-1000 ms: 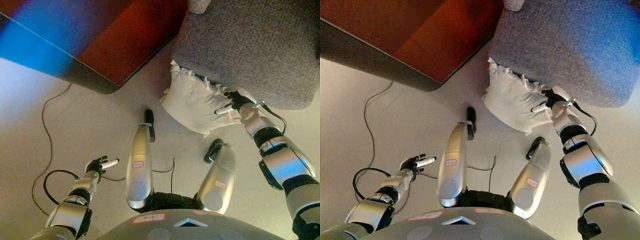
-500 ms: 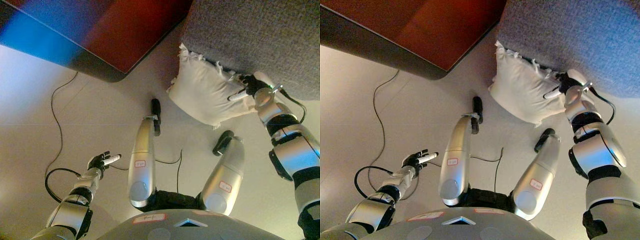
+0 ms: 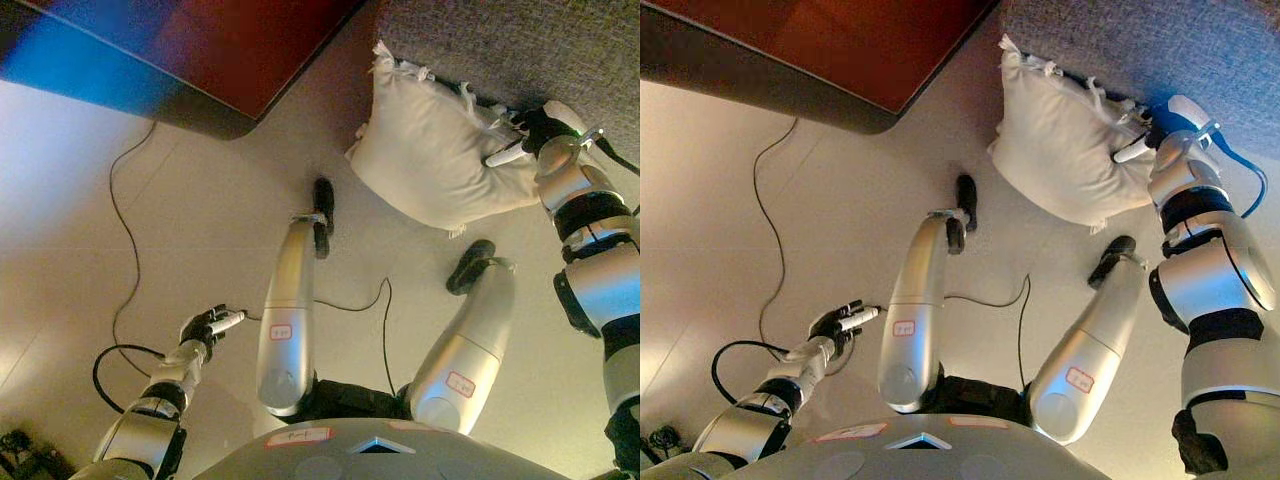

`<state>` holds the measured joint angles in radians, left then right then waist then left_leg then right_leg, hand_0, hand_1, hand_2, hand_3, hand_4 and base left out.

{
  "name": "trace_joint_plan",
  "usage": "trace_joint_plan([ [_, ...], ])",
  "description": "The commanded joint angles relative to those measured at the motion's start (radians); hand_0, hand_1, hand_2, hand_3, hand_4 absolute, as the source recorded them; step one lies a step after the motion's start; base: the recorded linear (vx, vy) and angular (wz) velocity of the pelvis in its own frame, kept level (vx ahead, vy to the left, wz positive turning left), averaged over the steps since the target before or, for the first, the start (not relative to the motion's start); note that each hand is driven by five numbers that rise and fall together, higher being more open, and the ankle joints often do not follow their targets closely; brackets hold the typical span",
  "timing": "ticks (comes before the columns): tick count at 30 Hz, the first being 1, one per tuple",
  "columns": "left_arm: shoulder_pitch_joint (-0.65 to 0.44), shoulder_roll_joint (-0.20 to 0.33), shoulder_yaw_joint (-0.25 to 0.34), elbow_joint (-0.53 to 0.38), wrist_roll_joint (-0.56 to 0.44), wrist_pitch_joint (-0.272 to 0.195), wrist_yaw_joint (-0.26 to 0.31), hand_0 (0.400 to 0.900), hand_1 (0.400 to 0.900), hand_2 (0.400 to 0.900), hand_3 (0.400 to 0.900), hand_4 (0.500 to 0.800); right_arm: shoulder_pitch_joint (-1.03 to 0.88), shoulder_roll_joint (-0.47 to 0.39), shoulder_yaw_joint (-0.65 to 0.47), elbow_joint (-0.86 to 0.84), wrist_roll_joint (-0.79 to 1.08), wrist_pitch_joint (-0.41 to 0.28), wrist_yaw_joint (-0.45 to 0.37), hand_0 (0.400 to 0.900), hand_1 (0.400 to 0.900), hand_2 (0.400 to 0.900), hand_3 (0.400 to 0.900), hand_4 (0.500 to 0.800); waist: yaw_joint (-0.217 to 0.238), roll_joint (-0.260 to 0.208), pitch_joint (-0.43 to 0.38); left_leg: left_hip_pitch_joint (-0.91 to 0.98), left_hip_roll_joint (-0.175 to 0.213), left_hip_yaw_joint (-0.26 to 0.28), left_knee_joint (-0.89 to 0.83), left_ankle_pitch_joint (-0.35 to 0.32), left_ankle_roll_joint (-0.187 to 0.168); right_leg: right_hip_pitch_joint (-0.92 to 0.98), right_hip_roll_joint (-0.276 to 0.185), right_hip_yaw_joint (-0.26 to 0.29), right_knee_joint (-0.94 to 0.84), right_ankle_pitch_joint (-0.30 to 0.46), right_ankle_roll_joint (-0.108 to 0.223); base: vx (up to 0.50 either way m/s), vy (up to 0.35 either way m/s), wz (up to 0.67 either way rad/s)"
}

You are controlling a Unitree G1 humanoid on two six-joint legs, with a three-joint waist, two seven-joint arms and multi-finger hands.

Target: Pick up the pillow and put it on the sofa.

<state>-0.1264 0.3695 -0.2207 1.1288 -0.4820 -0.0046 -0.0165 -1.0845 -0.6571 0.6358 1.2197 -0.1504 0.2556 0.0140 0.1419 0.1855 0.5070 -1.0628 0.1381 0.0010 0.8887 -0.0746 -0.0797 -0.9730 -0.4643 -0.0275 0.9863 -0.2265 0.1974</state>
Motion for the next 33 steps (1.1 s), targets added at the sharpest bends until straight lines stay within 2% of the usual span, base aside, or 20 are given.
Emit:
trace_joint_plan([
  [1,0.073,0.049,-0.035,0.010,-0.047,-0.017,0.005,0.900,0.900,0.900,0.900,0.800,-0.127,-0.084,0.006,-0.027,0.023,-0.005,0.011,0.900,0.900,0.900,0.900,0.800,0.040,0.054,0.013,0.073,0.057,-0.025,-0.007,-0.093,0.009,-0.072,-0.005,0.030,0.032,0.044,-0.083,0.00,0.000,0.00],
  [9,0.102,0.054,-0.026,-0.007,-0.068,-0.062,-0.009,0.900,0.900,0.900,0.900,0.800,-0.170,-0.070,0.026,-0.029,0.073,-0.019,0.090,0.900,0.900,0.900,0.900,0.800,0.059,0.067,0.013,-0.004,0.052,-0.034,0.036,-0.095,0.016,-0.156,-0.007,0.035,0.073,0.045,-0.087,0.00,0.000,0.00],
  [21,0.152,0.061,0.014,-0.015,-0.066,-0.114,-0.037,0.900,0.900,0.900,0.900,0.800,-0.230,-0.051,0.011,-0.035,0.195,-0.081,0.278,0.900,0.900,0.900,0.900,0.800,0.071,0.086,0.013,-0.082,0.064,-0.039,0.114,-0.099,0.008,-0.245,-0.009,0.050,0.160,0.016,-0.100,-0.01,-0.013,-0.01],
  [22,0.157,0.062,0.018,-0.014,-0.068,-0.118,-0.039,0.900,0.900,0.900,0.900,0.800,-0.238,-0.053,0.012,-0.033,0.205,-0.092,0.299,0.457,0.457,0.457,0.457,0.534,0.072,0.087,0.013,-0.086,0.066,-0.040,0.117,-0.098,0.007,-0.250,-0.009,0.050,0.165,0.014,-0.101,-0.03,0.002,-0.03],
  [23,0.162,0.065,0.021,-0.016,-0.069,-0.120,-0.041,0.900,0.900,0.900,0.900,0.800,-0.242,-0.054,0.011,-0.034,0.201,-0.099,0.302,0.400,0.400,0.400,0.400,0.500,0.073,0.087,0.013,-0.091,0.067,-0.041,0.123,-0.099,0.005,-0.256,-0.010,0.050,0.171,0.012,-0.102,0.00,0.000,0.00],
  [26,0.172,0.072,0.036,-0.020,-0.068,-0.129,-0.042,0.900,0.900,0.900,0.900,0.800,-0.246,-0.060,0.009,-0.035,0.202,-0.134,0.311,0.400,0.400,0.400,0.400,0.500,0.077,0.085,0.013,-0.101,0.073,-0.044,0.132,-0.093,0.000,-0.266,-0.009,0.049,0.187,0.007,-0.102,-0.03,-0.021,-0.03],
  [33,0.183,0.075,0.043,-0.019,-0.074,-0.152,-0.054,0.900,0.900,0.900,0.900,0.800,-0.249,-0.071,0.007,-0.037,0.202,-0.187,0.274,0.400,0.400,0.400,0.400,0.500,0.079,0.074,0.013,-0.099,0.092,-0.050,0.127,-0.077,-0.013,-0.261,-0.015,0.038,0.199,0.000,-0.100,-0.04,-0.020,-0.02],
])
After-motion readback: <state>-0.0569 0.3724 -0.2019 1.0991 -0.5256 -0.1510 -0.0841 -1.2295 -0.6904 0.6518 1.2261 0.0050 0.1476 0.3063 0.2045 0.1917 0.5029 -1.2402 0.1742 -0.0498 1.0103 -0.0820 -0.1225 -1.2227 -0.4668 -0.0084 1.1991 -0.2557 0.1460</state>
